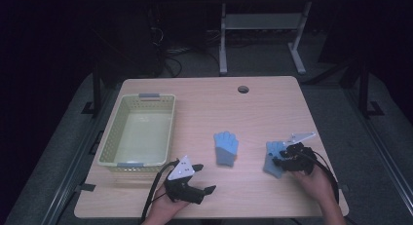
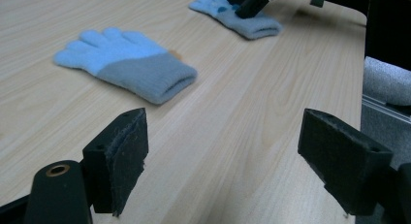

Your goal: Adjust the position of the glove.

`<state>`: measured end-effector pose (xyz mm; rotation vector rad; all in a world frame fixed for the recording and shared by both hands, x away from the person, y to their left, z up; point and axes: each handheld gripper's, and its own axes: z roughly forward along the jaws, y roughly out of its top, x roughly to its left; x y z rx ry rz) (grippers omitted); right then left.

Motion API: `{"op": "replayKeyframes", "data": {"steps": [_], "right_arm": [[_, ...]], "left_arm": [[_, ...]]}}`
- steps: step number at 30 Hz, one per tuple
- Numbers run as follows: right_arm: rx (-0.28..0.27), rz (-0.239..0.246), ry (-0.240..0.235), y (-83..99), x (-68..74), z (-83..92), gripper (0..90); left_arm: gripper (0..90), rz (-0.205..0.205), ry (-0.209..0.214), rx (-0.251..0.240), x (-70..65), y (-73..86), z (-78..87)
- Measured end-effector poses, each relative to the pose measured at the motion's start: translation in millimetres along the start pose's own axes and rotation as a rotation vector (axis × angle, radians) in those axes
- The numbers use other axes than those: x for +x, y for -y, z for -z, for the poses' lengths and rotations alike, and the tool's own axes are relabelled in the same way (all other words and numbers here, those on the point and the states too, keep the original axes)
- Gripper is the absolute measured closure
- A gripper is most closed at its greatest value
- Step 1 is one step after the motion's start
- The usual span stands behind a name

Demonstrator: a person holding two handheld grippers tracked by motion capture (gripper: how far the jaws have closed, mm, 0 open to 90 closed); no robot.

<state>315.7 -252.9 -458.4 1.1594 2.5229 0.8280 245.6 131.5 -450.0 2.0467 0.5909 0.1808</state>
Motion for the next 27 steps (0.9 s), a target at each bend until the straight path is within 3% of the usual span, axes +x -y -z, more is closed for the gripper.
{"op": "replayKeyframes", "data": {"steps": [9,14,18,21,27], "right_arm": [[0.004,0.000,0.025,1.4,3.2,2.6,78.1],[-0.002,-0.012,0.021,2.6,3.5,7.0,80.9],[-0.046,-0.005,0.006,-0.9,6.6,20.5,80.9],[-0.096,-0.003,-0.026,-11.9,9.1,32.5,80.6],[-0.133,0.097,-0.065,-57.4,28.8,36.6,79.6]], "left_arm": [[18.0,-0.019,0.001,0.004,-1.6,-0.4,-0.7],[18.1,-0.017,-0.010,-0.006,-0.5,-1.5,2.4],[18.2,-0.026,-0.028,-0.021,0.3,-3.6,7.5],[18.2,-0.018,-0.031,-0.026,3.3,-3.6,8.7],[18.2,-0.011,-0.030,-0.031,3.5,-3.4,8.4]]}}
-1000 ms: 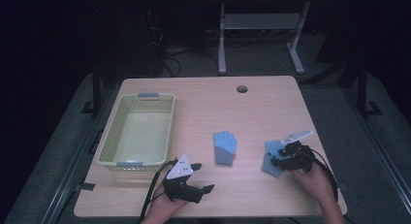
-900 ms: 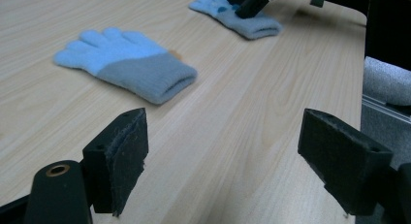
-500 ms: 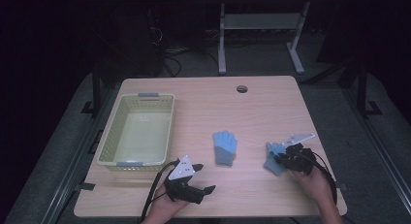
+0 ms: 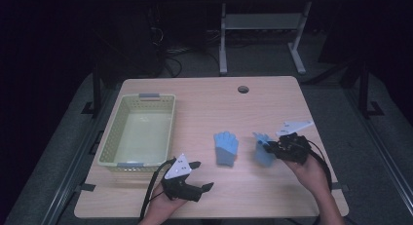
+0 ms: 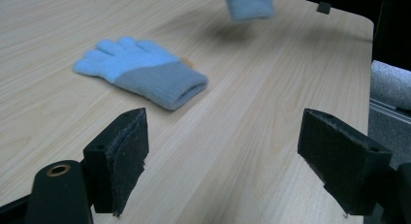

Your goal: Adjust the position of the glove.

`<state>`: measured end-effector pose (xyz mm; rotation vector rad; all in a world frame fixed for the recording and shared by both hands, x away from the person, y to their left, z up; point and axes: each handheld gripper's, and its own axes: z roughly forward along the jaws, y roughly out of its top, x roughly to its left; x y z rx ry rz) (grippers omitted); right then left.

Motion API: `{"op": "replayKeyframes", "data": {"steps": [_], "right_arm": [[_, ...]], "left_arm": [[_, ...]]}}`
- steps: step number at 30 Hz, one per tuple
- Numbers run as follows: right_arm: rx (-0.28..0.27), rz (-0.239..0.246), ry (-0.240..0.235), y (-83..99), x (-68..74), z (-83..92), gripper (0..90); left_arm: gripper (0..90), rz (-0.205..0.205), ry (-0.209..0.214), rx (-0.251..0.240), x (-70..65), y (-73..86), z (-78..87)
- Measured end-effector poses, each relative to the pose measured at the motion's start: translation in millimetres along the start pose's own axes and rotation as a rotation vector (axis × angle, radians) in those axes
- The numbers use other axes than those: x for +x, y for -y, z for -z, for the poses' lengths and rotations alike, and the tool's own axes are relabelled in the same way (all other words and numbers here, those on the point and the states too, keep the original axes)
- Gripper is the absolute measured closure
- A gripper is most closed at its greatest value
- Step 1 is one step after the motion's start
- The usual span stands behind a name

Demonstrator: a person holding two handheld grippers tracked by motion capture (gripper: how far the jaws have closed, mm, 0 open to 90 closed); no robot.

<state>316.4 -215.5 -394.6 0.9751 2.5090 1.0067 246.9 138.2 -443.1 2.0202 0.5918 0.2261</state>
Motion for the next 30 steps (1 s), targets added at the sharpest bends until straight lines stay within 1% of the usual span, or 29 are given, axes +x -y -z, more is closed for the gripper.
{"op": "replayKeyframes", "data": {"steps": [1,3,4,5,6,8,9,11,13,14,15,19,21,22,23,25,26,27,30], "right_arm": [[0.008,0.004,-0.018,-8.1,2.9,-3.0,79.4],[0.008,0.024,-0.039,-21.0,7.8,-9.5,79.3],[0.008,0.024,-0.039,-21.0,7.8,-9.5,79.3],[0.015,0.052,-0.065,-33.5,13.0,-18.8,79.2],[0.027,0.059,-0.078,-39.1,15.6,-23.7,79.2],[0.046,0.077,-0.087,-48.5,20.4,-32.6,79.1],[0.044,0.085,-0.095,-52.4,21.8,-36.6,79.1],[0.054,0.084,-0.119,-58.8,23.0,-43.9,78.6],[0.070,0.091,-0.128,-63.7,23.5,-51.7,78.2],[0.081,0.094,-0.128,-65.7,23.9,-55.3,78.2],[0.088,0.098,-0.130,-67.1,23.9,-58.9,78.2],[0.111,0.103,-0.154,-71.3,24.1,-70.3,77.5],[0.116,0.106,-0.170,-73.6,24.4,-75.1,77.5],[0.119,0.116,-0.172,-75.0,24.2,-77.3,77.5],[0.115,0.114,-0.171,-76.3,24.5,-78.9,77.5],[0.112,0.099,-0.190,-78.0,23.8,-82.5,77.5],[0.115,0.094,-0.197,-78.4,23.2,-85.1,77.5],[0.123,0.098,-0.203,-78.8,22.5,-87.8,77.4],[0.137,0.108,-0.215,-80.0,22.4,-93.6,76.9]], "left_arm": [[18.2,-0.001,0.000,0.001,0.0,0.0,-0.1],[18.2,-0.006,-0.002,0.002,-0.4,0.2,0.0],[18.2,-0.006,-0.002,0.002,-0.4,0.2,0.0],[18.2,-0.002,-0.001,0.000,-0.4,0.2,0.5],[18.2,0.000,-0.001,-0.002,-0.3,0.2,0.8],[18.2,-0.003,-0.004,-0.003,0.6,0.2,1.6],[18.2,0.000,-0.003,-0.004,0.9,0.3,1.8],[18.2,-0.016,-0.005,0.001,2.3,0.5,2.2],[18.2,0.000,-0.003,-0.008,0.9,0.8,1.3],[18.2,0.000,-0.002,-0.011,0.4,0.7,1.0],[18.2,-0.010,-0.005,-0.004,0.7,0.5,1.4],[18.2,-0.007,-0.003,-0.003,0.1,0.3,1.1],[18.2,-0.004,0.001,-0.003,0.3,0.7,0.6],[18.2,-0.005,0.000,-0.004,0.2,0.8,0.3],[18.2,-0.005,-0.001,-0.003,0.1,0.7,0.4],[18.2,-0.007,-0.001,-0.009,-0.2,0.7,0.5],[18.2,0.003,-0.001,-0.010,-0.9,0.8,0.6],[18.2,-0.007,-0.003,-0.009,-0.3,0.6,0.8],[18.2,-0.004,-0.001,-0.006,0.0,0.7,0.5]]}}
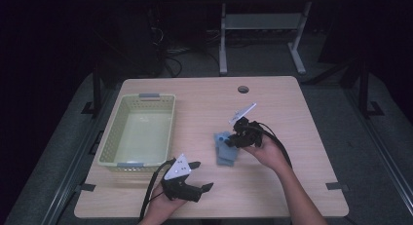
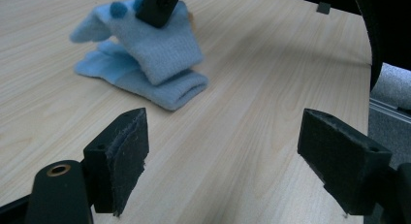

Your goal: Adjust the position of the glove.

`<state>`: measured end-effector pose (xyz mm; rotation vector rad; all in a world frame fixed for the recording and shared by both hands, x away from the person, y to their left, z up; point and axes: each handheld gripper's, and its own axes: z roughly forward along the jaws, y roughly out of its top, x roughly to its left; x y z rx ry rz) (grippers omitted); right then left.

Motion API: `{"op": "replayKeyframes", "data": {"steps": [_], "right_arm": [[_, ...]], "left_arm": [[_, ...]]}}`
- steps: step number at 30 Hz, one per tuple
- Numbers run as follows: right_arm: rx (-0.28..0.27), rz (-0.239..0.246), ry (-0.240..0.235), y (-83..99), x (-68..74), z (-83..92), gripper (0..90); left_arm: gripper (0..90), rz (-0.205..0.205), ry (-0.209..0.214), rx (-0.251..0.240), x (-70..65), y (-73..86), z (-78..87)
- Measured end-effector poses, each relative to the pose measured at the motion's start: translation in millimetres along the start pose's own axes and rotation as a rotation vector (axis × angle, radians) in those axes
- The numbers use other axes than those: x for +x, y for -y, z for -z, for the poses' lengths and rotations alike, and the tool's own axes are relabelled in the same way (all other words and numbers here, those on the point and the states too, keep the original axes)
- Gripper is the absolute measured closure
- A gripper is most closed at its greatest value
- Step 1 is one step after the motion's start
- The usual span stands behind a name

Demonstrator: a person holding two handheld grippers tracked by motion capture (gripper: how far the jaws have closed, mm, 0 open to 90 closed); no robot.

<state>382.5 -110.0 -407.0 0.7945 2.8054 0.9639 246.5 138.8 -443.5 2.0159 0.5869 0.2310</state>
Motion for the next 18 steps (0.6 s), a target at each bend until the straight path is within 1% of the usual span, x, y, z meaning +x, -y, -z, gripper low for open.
{"op": "replayKeyframes", "data": {"steps": [1,6,7,10,11,12,14,16,17,18], "right_arm": [[0.003,-0.005,-0.011,-0.7,0.4,-1.0,76.6],[0.034,0.019,-0.006,-0.7,-1.5,-9.2,75.1],[0.039,0.012,-0.009,-0.6,-1.7,-9.3,74.5],[0.043,0.017,-0.008,0.2,-3.4,-11.0,73.1],[0.048,0.012,-0.014,0.1,-3.3,-11.4,72.1],[0.046,0.026,-0.015,0.8,-4.8,-12.7,70.4],[0.053,0.013,-0.020,1.0,-5.0,-14.7,65.9],[0.060,0.016,-0.035,2.5,-4.5,-18.7,62.7],[0.069,0.015,-0.032,3.1,-3.4,-20.3,60.4],[0.069,0.024,-0.022,4.1,-3.6,-21.3,57.2]], "left_arm": [[18.2,-0.001,0.000,0.002,0.1,0.1,-0.2],[18.3,-0.003,0.001,0.000,-0.7,-0.4,-0.5],[18.3,-0.003,0.001,-0.002,-0.8,-0.5,-0.4],[18.3,0.000,0.001,0.000,-0.5,-0.3,-0.1],[18.3,-0.001,0.002,0.000,-0.1,-0.2,-0.3],[18.3,0.000,0.002,0.000,0.1,-0.2,-0.4],[18.3,0.001,0.003,-0.001,0.1,-0.4,-0.1],[18.4,0.004,0.001,-0.002,-0.4,-0.3,-0.1],[18.3,0.005,0.000,-0.002,-0.6,-0.4,0.1],[18.3,0.001,0.001,-0.003,-0.4,-0.5,0.1]]}}
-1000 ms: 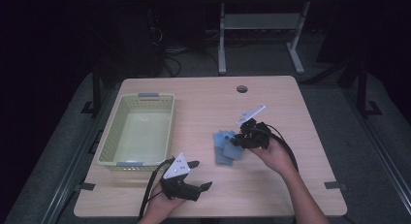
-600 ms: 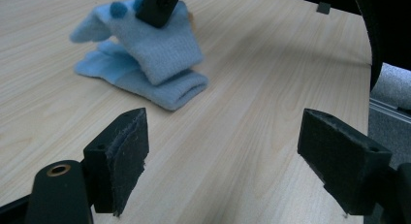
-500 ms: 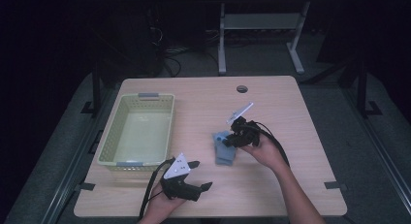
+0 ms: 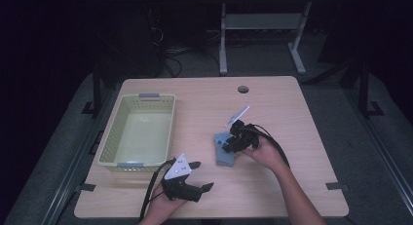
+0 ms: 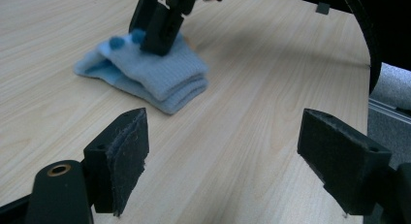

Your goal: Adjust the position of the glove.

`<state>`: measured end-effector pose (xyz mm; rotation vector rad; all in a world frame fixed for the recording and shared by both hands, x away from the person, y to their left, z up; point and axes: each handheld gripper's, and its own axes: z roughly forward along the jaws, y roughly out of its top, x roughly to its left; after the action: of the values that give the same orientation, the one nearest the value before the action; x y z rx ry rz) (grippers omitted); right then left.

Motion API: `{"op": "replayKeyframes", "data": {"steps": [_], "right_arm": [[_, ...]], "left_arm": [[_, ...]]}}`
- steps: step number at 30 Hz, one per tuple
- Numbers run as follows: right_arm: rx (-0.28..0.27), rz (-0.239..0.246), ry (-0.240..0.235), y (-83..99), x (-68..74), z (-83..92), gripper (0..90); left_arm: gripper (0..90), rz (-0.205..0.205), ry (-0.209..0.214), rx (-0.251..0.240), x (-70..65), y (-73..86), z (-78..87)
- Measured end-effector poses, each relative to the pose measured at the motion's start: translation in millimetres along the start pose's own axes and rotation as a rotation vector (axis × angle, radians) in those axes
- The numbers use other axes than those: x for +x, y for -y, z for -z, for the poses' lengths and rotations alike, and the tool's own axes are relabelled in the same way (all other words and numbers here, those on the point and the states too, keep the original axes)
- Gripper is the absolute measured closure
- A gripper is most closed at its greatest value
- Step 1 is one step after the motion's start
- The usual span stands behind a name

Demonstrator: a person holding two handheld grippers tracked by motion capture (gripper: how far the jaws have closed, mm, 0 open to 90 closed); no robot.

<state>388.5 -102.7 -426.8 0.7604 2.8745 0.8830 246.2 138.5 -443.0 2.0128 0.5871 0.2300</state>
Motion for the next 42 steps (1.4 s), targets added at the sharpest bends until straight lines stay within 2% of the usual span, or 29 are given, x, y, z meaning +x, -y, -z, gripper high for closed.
{"op": "replayKeyframes", "data": {"steps": [3,5,10,15,19,22,23,25,28,31,34,35,37,38,40,42], "right_arm": [[-0.011,-0.017,-0.003,0.6,0.6,2.4,52.9],[-0.021,-0.004,0.008,0.5,2.5,6.2,53.0],[-0.029,0.010,-0.045,3.8,9.2,9.5,71.1],[-0.008,0.014,-0.079,8.4,12.8,-2.2,74.8],[-0.013,-0.008,-0.091,8.3,11.9,-8.3,72.6],[-0.044,-0.026,-0.054,7.5,13.2,-0.2,60.7],[-0.082,-0.075,-0.056,8.7,14.5,6.5,54.9],[-0.125,-0.150,-0.034,13.1,14.4,15.6,47.2],[-0.193,-0.254,-0.004,26.6,14.6,27.3,43.6],[-0.233,-0.363,0.007,42.8,13.0,34.3,41.6],[-0.295,-0.438,-0.002,56.3,12.6,38.2,40.4],[-0.304,-0.458,-0.002,61.0,12.7,37.8,40.2],[-0.321,-0.491,0.004,67.5,12.2,36.4,40.0],[-0.331,-0.520,-0.013,71.6,11.0,34.3,39.9],[-0.351,-0.548,-0.027,76.5,10.7,30.2,40.0],[-0.329,-0.572,-0.043,78.1,10.0,22.5,39.9]], "left_arm": [[18.3,-0.002,0.001,0.001,0.2,0.2,-0.4],[18.3,-0.006,0.001,0.003,0.3,0.3,-0.8],[18.4,0.003,-0.002,0.000,0.0,0.7,-1.7],[18.9,0.019,0.000,0.006,-0.3,1.3,-2.6],[20.3,0.036,0.000,0.001,0.9,0.9,-2.8],[21.9,0.073,0.008,-0.005,4.8,-1.3,-2.6],[22.7,0.085,0.007,-0.012,6.6,-2.2,-3.0],[23.9,0.124,0.004,-0.024,7.8,-4.8,-6.0],[25.8,0.157,-0.019,0.036,10.1,-10.5,-14.9],[26.9,0.217,-0.021,0.044,14.1,-15.1,-22.5],[29.7,0.305,-0.046,0.036,21.7,-20.1,-30.7],[29.9,0.329,-0.047,0.041,25.0,-21.1,-33.0],[29.9,0.405,-0.052,0.049,36.1,-22.8,-39.0],[30.2,0.431,-0.057,0.050,39.1,-23.2,-40.9],[30.5,0.478,-0.073,0.064,46.1,-25.2,-46.4],[31.9,0.527,-0.063,0.062,50.7,-26.7,-50.5]]}}
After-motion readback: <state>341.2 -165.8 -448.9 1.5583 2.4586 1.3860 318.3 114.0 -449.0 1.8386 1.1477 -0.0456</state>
